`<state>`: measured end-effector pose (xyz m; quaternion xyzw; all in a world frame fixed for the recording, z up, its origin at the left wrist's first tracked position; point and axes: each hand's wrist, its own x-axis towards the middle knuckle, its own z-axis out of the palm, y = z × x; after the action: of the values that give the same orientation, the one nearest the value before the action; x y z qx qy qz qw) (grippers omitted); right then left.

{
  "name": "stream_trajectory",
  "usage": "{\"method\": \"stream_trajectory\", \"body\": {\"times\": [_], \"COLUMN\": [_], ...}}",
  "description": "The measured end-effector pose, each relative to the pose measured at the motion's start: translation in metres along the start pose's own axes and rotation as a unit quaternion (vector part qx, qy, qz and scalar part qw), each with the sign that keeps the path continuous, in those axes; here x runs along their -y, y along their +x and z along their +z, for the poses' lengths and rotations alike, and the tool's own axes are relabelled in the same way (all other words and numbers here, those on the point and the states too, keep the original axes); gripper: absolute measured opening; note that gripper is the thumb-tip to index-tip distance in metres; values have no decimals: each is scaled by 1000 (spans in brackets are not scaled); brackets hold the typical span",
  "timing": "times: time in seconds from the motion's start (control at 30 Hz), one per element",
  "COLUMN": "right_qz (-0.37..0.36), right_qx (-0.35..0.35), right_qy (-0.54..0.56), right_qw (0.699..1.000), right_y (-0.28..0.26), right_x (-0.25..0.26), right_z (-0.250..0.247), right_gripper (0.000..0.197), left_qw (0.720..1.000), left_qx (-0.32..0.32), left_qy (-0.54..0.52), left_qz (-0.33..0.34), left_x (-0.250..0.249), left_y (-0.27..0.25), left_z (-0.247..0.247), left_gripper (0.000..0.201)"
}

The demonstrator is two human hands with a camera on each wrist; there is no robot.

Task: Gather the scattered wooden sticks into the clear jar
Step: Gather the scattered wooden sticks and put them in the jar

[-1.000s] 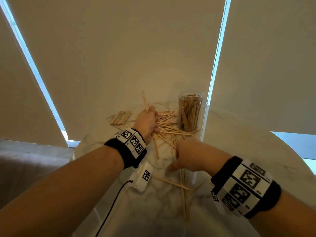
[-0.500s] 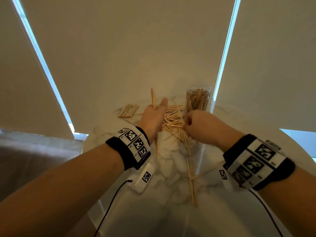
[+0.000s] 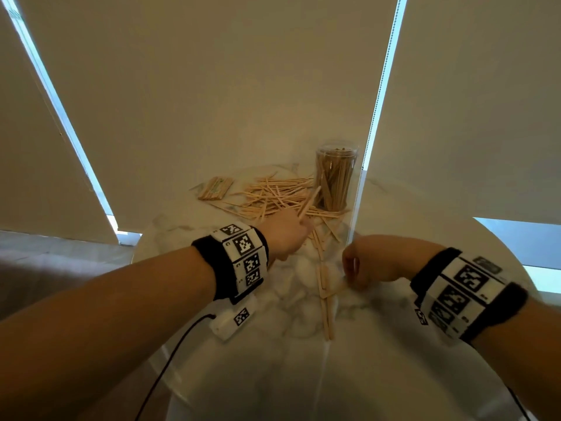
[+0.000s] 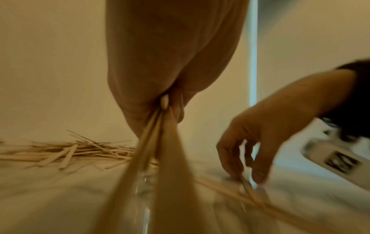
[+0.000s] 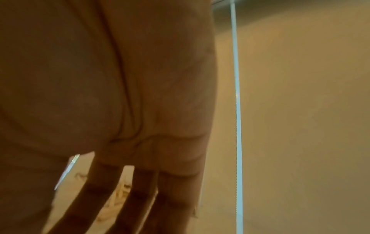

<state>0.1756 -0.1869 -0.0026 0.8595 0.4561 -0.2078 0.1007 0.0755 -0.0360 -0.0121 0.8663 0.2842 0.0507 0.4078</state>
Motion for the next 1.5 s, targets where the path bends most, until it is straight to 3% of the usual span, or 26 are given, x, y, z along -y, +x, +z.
{"method": "stream_trajectory", "body": {"times": [0.1, 0.2, 0.33, 0.47, 0.67, 0.87, 1.03, 1.3, 1.5], "right_qz": [4, 8, 34, 33, 29, 44, 47, 66, 81], "right_qx": [-13, -24, -44, -57, -50, -43, -21, -37, -36], "right_qy": [-6, -36, -19, 12, -38, -80, -68, -8, 39], "right_qw": [1000, 999, 998, 998, 998, 995, 996, 997, 995], "right_y": [3, 0, -6, -10, -12, -12, -9, -5, 2], "right_x": [-7, -14, -24, -25, -14, -6, -6, -7, -14], "right_z": [2, 1, 4, 9, 10, 11, 8, 8, 7], "right_gripper": [21, 16, 25, 36, 28, 36, 32, 31, 25], "left_qw": [996, 988, 969, 948, 924, 921, 908, 889, 934], "left_qx": [56, 69, 61, 54, 43, 54, 84, 82, 83], "left_qy": [56, 137, 239, 311, 376, 386, 409, 449, 346], "left_qz": [28, 28, 5, 34, 51, 28, 24, 42, 3], "left_x": [2, 0, -3, -13, -26, -25, -27, -21, -7], "left_y": [-9, -14, -17, -13, -11, -2, 1, 10, 21], "left_z": [13, 26, 42, 52, 57, 50, 48, 43, 30], "left_gripper": [34, 32, 48, 37, 34, 32, 40, 36, 27]}}
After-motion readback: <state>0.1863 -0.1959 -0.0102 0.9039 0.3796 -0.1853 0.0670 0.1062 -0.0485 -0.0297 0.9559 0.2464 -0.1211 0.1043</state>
